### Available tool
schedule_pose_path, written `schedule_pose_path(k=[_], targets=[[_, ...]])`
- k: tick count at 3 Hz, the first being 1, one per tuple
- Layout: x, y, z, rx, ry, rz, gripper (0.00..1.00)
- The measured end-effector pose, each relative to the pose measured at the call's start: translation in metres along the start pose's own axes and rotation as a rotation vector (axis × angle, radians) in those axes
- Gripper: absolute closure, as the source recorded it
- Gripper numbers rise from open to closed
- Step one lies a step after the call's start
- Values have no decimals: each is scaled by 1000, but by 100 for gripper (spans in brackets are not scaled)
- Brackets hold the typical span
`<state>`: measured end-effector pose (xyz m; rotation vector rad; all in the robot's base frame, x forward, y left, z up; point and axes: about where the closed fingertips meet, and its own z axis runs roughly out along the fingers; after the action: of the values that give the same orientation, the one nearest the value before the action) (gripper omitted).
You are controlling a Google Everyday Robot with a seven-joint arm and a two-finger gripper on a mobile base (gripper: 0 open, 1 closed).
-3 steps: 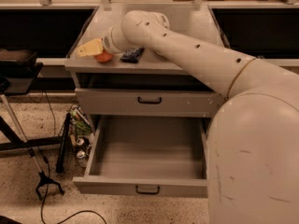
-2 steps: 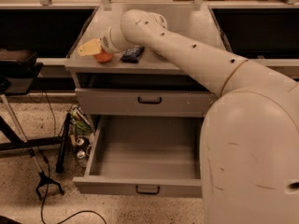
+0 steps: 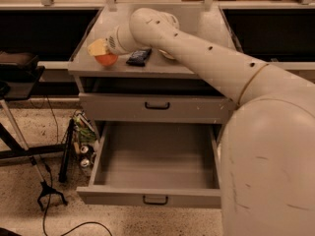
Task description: Place apple into middle drawer
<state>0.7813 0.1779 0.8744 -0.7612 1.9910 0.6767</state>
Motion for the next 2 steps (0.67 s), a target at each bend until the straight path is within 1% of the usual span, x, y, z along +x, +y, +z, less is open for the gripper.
schedule_pose_path(k=[1, 2], targets=[[-4, 8, -35, 17, -21, -9, 89], [-6, 24, -83, 15, -40, -27, 100]])
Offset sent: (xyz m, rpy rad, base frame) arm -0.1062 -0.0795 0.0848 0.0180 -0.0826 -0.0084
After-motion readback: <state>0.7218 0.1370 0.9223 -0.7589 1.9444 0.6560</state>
